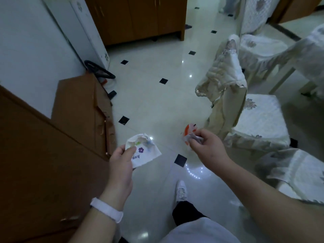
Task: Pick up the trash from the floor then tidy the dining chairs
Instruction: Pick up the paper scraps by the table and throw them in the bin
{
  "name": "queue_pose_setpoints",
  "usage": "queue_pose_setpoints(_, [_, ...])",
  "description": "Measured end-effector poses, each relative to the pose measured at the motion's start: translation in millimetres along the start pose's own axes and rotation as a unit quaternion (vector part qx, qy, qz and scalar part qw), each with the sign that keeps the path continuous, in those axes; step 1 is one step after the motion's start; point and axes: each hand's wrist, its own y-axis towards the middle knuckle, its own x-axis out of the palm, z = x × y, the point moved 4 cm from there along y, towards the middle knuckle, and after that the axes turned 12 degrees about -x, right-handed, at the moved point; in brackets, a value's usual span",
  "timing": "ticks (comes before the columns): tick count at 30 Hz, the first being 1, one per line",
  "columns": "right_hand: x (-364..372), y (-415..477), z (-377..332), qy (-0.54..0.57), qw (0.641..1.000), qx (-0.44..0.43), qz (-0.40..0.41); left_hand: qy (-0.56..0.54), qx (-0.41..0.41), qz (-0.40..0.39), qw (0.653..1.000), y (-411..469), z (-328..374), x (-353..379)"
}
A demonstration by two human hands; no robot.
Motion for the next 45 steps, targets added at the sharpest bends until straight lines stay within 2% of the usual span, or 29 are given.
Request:
queue_pose_setpoints(5, [-28,114,-14,-0.002,1.0,-0.017,-0.002,0.017,0.023,-0.011,1.0,47,65,73])
queue_pose_setpoints(10, [-53,207,-30,-0.01,0.997,-0.059,0.049,0.027,0.06,-0.021,0.998,85,113,124])
queue_pose_setpoints(14, [-47,245,-17,0.017,0.998,-0.042,0.051,0.027,0.041,-0.027,0.998,118,131,151])
queue_pose_setpoints(17, [-37,274,-4,-0.002,0.999,-0.014,0.048,0.025,0.028,-0.023,0.999,158,150,173])
queue_pose_setpoints(21, [-28,327,4,-0.008,0.999,0.003,0.047,0.038,0.025,-0.067,0.997,218,182,209])
queue_pose_setpoints(25, [-27,402,5,0.014,0.994,0.027,0.109,0.054,0.012,-0.1,0.993,289,220,252])
queue_pose_setpoints(27, [-30,437,-1,-0.012,0.99,0.028,0.139,0.065,0.004,-0.122,0.99,321,244,272])
queue_pose_setpoints(31, [-23,498,-14,-0.02,0.987,0.04,0.156,0.076,-0.015,-0.169,0.983,374,296,310])
queue_pose_setpoints(38, [-1,584,-19,-0.024,0.982,0.066,0.176,0.129,0.014,-0.211,0.969,446,359,363])
queue_pose_setpoints(45, [-20,679,7,-0.007,0.977,0.086,0.194,0.171,-0.023,-0.185,0.968,517,372,420])
